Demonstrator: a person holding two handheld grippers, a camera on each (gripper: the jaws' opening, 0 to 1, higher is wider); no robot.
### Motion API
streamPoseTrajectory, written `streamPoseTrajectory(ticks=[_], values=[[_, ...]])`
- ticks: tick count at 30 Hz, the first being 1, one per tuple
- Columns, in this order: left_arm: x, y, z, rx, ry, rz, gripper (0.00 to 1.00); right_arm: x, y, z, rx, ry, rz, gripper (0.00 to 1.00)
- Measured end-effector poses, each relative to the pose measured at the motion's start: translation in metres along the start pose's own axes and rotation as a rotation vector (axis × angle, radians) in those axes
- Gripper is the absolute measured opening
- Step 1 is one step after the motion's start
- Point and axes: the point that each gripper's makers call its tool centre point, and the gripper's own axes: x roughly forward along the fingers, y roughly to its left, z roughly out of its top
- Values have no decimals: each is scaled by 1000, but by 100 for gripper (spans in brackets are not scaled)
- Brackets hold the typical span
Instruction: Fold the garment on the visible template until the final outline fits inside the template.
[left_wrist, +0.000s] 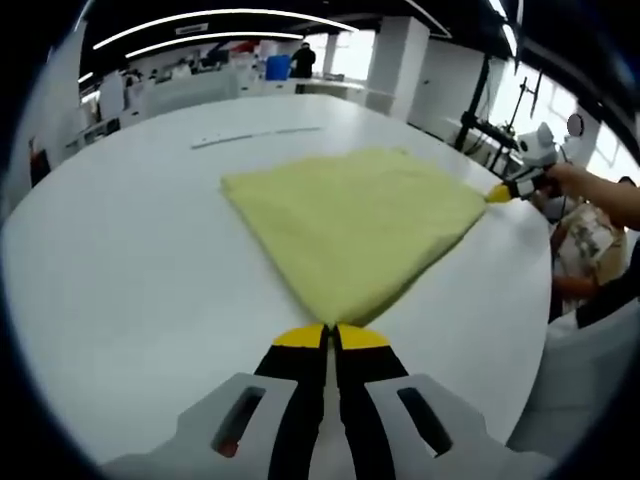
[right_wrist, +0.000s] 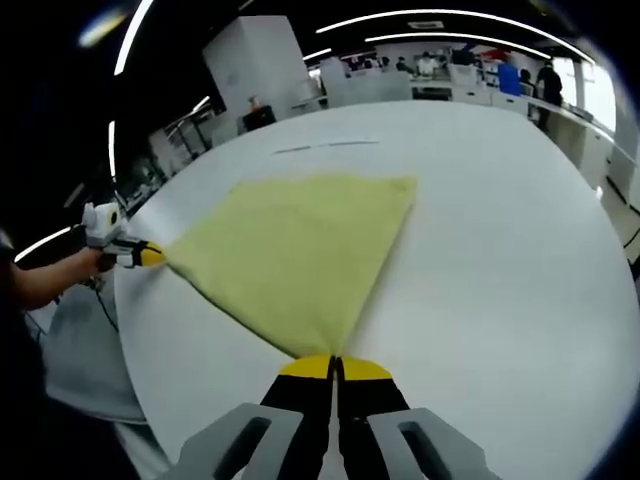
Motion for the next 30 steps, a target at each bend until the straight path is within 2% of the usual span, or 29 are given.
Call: streamPoseTrajectory(ticks=[13, 28, 30], values=[[-9, -15, -11, 17, 27, -5, 0, -12, 5, -16, 19, 2, -2, 0], [-15, -20, -19, -20, 24, 9, 0, -18, 11, -21, 11, -6, 5, 0], [-16, -21, -22, -40, 39, 4, 1, -17, 11, -21, 5, -7, 2, 0]])
